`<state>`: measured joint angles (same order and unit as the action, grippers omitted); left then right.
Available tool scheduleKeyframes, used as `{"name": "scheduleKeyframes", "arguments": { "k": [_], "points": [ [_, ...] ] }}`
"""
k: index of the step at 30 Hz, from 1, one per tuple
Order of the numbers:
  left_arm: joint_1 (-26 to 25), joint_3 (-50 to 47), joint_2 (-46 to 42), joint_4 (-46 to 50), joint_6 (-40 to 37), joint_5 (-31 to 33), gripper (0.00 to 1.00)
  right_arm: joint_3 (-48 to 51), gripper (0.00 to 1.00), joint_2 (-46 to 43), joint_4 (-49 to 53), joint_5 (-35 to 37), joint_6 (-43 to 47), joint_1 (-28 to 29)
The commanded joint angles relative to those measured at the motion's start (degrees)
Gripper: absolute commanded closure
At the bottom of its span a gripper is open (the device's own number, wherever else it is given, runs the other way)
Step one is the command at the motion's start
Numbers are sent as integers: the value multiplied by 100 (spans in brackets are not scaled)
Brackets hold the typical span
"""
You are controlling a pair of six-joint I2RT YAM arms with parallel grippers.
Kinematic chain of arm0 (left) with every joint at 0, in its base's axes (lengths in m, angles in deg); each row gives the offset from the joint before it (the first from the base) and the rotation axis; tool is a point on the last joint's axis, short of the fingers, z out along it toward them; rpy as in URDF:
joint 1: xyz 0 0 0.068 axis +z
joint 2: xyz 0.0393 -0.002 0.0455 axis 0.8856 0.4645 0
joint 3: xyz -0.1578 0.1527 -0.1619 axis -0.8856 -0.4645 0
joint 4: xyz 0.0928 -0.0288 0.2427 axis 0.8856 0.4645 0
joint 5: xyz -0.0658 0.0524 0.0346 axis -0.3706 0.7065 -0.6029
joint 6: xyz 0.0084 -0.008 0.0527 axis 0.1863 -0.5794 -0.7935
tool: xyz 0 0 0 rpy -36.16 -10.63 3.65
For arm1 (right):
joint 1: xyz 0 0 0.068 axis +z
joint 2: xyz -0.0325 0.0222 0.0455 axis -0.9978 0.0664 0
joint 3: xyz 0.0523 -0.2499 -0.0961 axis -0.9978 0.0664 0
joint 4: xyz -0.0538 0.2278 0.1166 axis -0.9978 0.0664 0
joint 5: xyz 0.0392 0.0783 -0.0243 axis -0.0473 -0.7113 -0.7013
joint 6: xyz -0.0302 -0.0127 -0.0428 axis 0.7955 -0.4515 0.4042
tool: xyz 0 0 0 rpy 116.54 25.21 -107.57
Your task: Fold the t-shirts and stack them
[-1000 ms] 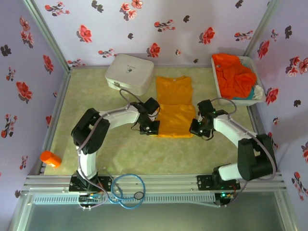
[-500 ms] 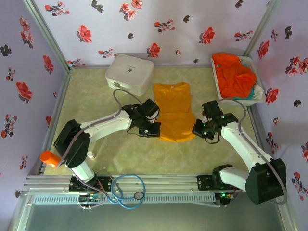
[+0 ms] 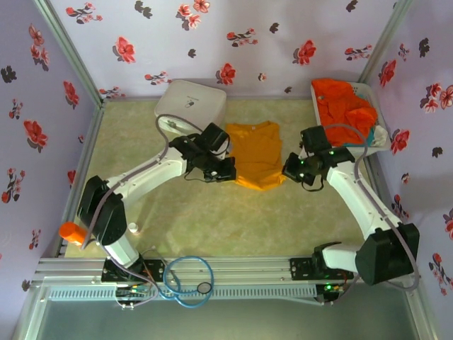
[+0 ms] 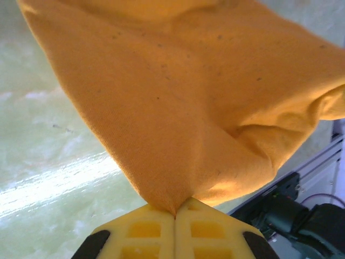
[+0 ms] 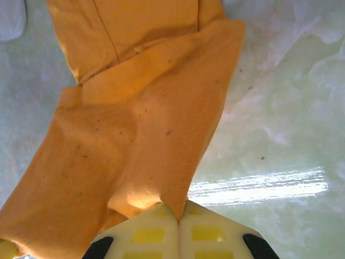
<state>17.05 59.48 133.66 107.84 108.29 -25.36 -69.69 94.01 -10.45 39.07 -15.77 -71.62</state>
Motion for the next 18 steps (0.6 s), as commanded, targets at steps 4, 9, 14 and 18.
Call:
{"name": "scheduleKeyframes", "arguments": {
  "k": [4,9,14,18],
  "points": [
    [387,495,287,213,-141,-261,100,-600,100,536,-38,-357,120,-333],
    [632,786,531,235,-196,-494,100,-930,100,877,-118,-545,148,-498],
    [809,1130,730,265,-233,-563,100,-1240,100,1104,-157,-540,174,-560],
    [927,1346,899,288,-237,-588,100,-1498,100,1352,-145,-556,179,-606]
  ]
}}
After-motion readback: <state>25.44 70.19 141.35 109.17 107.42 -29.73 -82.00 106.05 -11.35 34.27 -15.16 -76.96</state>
